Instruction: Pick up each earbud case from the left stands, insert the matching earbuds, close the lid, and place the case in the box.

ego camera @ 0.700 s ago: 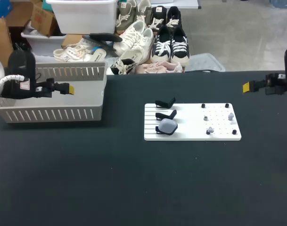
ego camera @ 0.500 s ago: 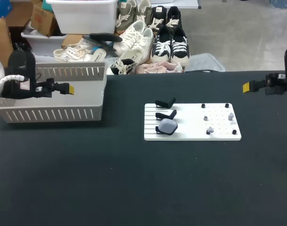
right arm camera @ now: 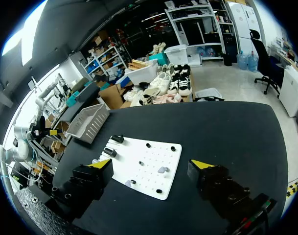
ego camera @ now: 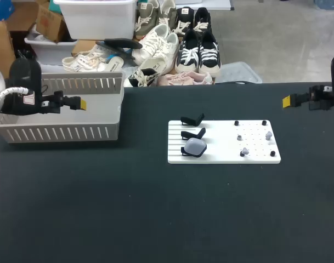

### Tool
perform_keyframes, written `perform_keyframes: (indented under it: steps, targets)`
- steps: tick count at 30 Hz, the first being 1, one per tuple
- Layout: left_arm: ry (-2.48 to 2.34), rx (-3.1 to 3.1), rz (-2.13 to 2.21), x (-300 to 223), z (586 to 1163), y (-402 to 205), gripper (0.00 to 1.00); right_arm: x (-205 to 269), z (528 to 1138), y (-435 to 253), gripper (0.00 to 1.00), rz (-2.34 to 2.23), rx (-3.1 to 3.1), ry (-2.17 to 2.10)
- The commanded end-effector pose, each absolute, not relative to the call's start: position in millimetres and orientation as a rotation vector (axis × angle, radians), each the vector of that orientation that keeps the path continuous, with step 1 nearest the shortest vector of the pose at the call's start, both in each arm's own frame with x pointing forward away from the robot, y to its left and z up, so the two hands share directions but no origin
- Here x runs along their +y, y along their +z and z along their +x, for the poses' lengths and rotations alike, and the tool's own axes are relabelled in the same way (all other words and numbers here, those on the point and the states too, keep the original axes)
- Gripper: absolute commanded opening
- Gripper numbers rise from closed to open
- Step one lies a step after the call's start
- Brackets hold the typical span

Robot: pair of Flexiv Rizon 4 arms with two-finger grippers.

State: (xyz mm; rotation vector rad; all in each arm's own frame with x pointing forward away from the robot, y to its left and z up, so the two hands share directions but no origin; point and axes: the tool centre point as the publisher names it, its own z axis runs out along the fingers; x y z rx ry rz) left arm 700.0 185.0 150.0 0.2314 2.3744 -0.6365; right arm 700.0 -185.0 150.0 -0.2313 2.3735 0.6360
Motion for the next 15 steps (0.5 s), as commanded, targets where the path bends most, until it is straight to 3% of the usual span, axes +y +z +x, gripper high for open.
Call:
perform_keyframes:
  steps: [1,15]
  targets:
    - [-0.636,2.374,0.231,185.0,700.0,150.0,1.00,-185.0,700.0,150.0,1.00,-0.231,2.374,0.636]
    - [-0.636,2.370,0.247,184.0,699.8,150.6,1.00,-185.0,700.0,150.0,1.00,-0.231,2.374,0.636]
